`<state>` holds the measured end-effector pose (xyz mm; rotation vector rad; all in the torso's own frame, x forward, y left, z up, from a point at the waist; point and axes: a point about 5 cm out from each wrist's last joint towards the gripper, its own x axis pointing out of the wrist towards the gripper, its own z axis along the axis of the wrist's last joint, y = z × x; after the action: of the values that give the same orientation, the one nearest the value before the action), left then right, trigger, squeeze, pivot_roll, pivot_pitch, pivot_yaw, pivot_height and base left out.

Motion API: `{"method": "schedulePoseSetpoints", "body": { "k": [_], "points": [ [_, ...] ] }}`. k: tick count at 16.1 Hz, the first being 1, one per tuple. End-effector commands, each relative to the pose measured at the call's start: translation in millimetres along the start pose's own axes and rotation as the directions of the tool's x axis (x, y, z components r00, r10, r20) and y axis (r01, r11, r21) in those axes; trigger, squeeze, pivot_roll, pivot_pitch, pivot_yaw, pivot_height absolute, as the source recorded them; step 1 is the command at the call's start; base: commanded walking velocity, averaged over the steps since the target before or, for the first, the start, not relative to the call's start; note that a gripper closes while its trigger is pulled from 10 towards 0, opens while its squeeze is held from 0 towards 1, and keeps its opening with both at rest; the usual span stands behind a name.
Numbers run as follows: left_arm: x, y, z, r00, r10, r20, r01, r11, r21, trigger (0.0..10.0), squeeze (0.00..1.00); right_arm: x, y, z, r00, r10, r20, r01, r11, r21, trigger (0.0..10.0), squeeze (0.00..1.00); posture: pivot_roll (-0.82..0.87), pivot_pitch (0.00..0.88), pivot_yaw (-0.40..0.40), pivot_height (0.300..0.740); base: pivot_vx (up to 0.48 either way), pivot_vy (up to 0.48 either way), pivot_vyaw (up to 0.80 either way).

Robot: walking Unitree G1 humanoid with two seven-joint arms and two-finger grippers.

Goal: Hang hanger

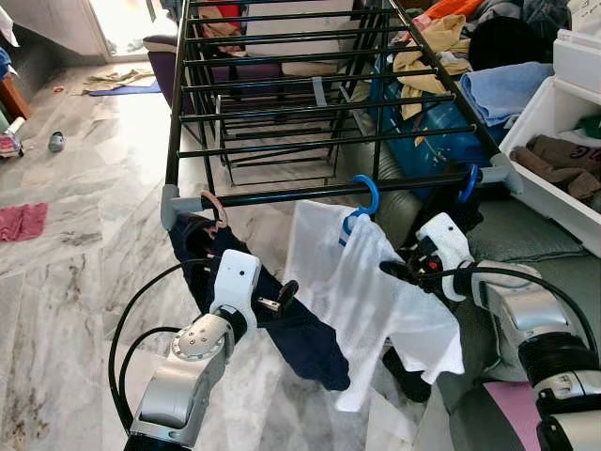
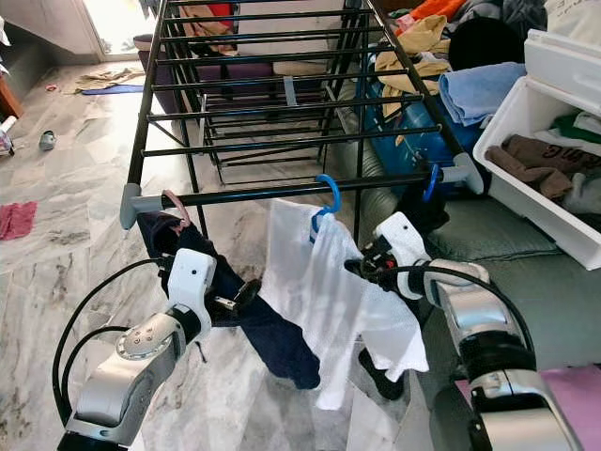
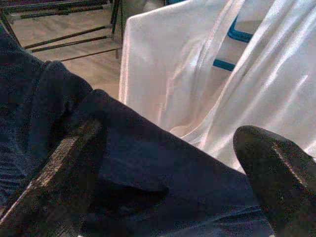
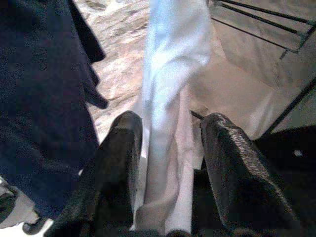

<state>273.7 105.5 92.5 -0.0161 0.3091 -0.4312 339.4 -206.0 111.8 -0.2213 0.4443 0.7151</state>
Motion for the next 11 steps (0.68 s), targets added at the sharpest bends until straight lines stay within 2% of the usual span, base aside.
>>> {"method": "schedulePoseSetpoints", "body": {
  "k": [1,2,3,4,5,11],
  "points": [
    [1.2,0.1,-1,1.0,-0.001,-0.016,0.001,1.0,0.007,10.0,0.0,-1.6,-3.6,7,1.0,0.02,0.013,-0.02,1.0,-0.007,10.0,0.0,-0.06,0.064,-0.017,0.74,0.0,0.0,0.0],
    [1.4,0.1,-1,1.0,-0.001,-0.017,0.001,1.0,0.007,10.0,0.0,-0.9,-3.0,7,0.999,0.04,0.01,-0.04,0.999,-0.005,10.0,0.0,-0.06,0.064,-0.017,0.74,0.0,0.0,0.0],
    [1.8,-0.1,-1,1.0,-0.002,-0.019,0.002,1.0,0.007,10.0,0.0,-0.5,-2.5,6,0.998,0.057,0.0,-0.057,0.998,0.001,8.0,0.0,-0.06,0.063,-0.018,0.74,0.0,0.0,0.0],
    [2.2,-0.4,-1,1.0,-0.004,-0.021,0.004,1.0,0.008,10.0,0.0,-0.4,-1.6,3,0.997,0.075,-0.017,-0.075,0.997,0.008,3.7,0.0,-0.06,0.062,-0.02,0.74,0.0,0.0,0.0],
    [2.3,-0.7,-2,1.0,-0.005,-0.025,0.005,1.0,0.007,10.0,0.0,-0.5,-0.1,-3,0.995,0.086,-0.051,-0.086,0.996,0.007,0.0,0.0,-0.06,0.063,-0.021,0.74,0.0,0.0,0.0],
    [1.7,-1.2,-5,0.999,-0.007,-0.04,0.007,1.0,0.008,10.0,0.0,2.8,1.7,-10,0.992,0.09,-0.09,-0.09,0.996,0.008,0.0,0.0,-0.06,0.066,-0.024,0.74,0.0,0.0,0.0]
  ]
}}
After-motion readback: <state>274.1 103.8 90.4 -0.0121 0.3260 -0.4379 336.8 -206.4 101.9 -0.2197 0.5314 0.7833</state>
